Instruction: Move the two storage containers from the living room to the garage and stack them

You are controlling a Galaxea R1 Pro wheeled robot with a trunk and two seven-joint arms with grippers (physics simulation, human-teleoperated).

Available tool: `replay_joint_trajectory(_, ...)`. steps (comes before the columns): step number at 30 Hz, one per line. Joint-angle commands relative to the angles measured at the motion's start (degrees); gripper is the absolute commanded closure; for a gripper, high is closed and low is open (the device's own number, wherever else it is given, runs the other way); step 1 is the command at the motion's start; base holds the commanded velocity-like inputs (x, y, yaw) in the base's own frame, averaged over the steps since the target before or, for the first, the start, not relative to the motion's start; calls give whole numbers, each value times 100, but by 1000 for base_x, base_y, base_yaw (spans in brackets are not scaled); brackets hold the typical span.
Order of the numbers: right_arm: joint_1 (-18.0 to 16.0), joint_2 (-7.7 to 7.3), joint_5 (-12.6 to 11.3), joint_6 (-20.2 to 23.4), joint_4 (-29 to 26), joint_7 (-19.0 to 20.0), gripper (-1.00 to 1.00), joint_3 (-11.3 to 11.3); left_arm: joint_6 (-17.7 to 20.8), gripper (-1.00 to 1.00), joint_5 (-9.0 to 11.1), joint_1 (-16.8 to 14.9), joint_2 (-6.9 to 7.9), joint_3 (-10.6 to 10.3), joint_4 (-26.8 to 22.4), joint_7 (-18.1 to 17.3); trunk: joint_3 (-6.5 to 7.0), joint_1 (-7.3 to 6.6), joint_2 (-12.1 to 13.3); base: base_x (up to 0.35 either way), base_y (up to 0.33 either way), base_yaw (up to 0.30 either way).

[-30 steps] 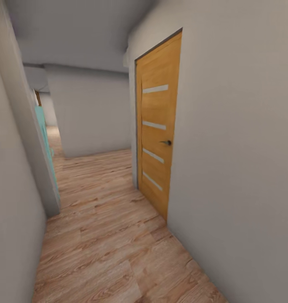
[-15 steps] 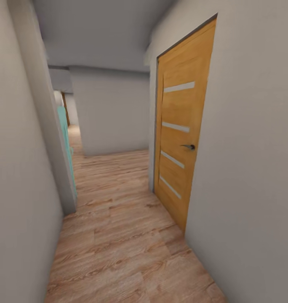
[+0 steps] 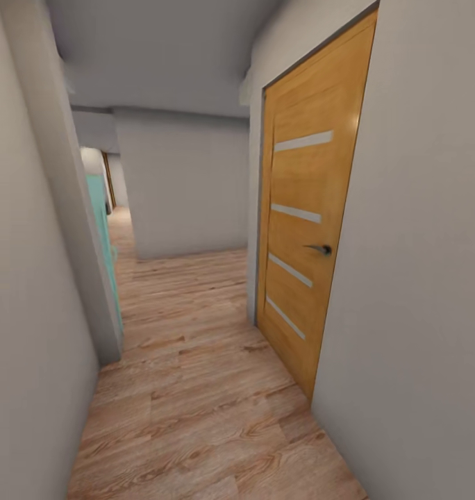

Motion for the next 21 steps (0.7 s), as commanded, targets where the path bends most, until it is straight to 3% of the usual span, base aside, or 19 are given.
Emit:
replay_joint_trajectory(1,-7,3,-54,-30,14,-4,-100,49,-13,-100,44,-3,0,-49,0,12,-7,4,-4,317,0,0)
replay_joint_trajectory(21,-7,20,-71,-27,15,-31,-100,36,-7,-100,35,-3,-8,-58,-2,12,-7,4,-4,318,0,0)
